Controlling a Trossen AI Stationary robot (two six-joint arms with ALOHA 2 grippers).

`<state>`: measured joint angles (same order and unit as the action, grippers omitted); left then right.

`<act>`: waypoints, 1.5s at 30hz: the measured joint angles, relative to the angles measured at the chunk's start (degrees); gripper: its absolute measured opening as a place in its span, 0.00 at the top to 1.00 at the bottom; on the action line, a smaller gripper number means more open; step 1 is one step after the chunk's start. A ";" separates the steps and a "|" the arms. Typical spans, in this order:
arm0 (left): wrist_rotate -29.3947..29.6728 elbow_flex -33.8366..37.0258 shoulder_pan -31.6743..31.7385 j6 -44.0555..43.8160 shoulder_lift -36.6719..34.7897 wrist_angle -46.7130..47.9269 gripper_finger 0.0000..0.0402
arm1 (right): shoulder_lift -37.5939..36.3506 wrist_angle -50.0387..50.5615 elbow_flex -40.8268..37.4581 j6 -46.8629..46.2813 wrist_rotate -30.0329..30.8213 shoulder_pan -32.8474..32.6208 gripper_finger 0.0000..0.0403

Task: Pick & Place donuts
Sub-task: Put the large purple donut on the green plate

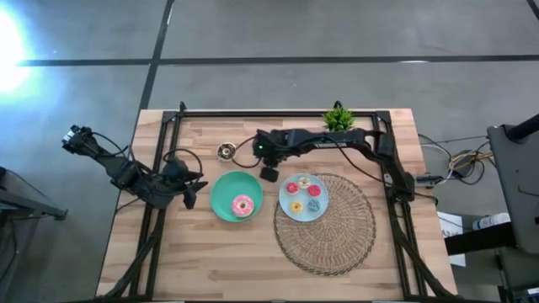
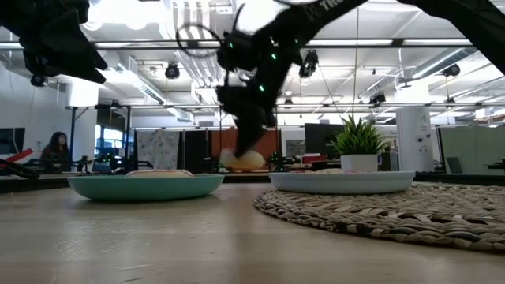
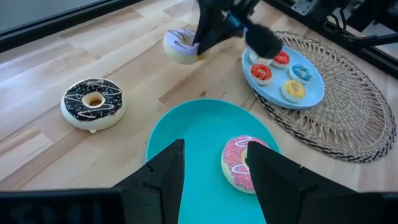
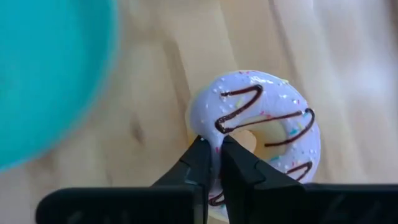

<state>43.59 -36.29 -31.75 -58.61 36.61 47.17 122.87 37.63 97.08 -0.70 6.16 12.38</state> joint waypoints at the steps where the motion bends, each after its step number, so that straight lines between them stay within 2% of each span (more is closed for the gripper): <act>1: 0.00 0.00 0.00 -0.02 -0.01 0.00 0.63 | 0.23 0.74 1.67 1.82 -0.36 -0.34 0.97; 8: -0.02 -0.02 0.00 -0.04 -0.44 0.23 0.63 | 1.04 3.27 9.81 8.74 -2.68 -5.24 0.97; 12: 0.00 -0.45 0.00 0.16 -1.49 0.57 0.63 | 0.99 2.01 10.15 11.36 -7.77 -9.26 0.97; 16: 0.01 -0.49 0.00 0.27 -2.74 1.64 0.63 | 1.01 -2.29 8.24 10.19 -7.91 -11.91 0.97; 20: 0.00 -0.50 0.00 0.14 -3.99 1.97 0.63 | 1.65 -6.40 5.99 5.80 -7.66 -11.67 0.97; 24: 0.78 -0.50 0.00 0.11 -4.44 1.93 0.63 | 4.71 -9.31 7.16 4.09 -7.61 -11.10 0.97; 34: 1.02 -0.50 -0.01 -1.00 -4.47 1.97 0.63 | 13.46 3.17 21.85 3.94 -7.66 -11.32 0.96; 40: 0.91 -0.48 -0.02 -1.00 -4.47 2.62 0.63 | 17.24 4.90 27.15 1.83 -8.80 -11.41 0.81; 45: -2.98 -0.51 -0.02 -1.34 -4.88 2.92 0.63 | 18.48 7.53 28.61 3.45 -7.70 -11.48 0.64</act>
<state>40.62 -36.80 -31.77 -59.95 31.73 50.09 141.35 45.16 125.69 2.75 -1.54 0.90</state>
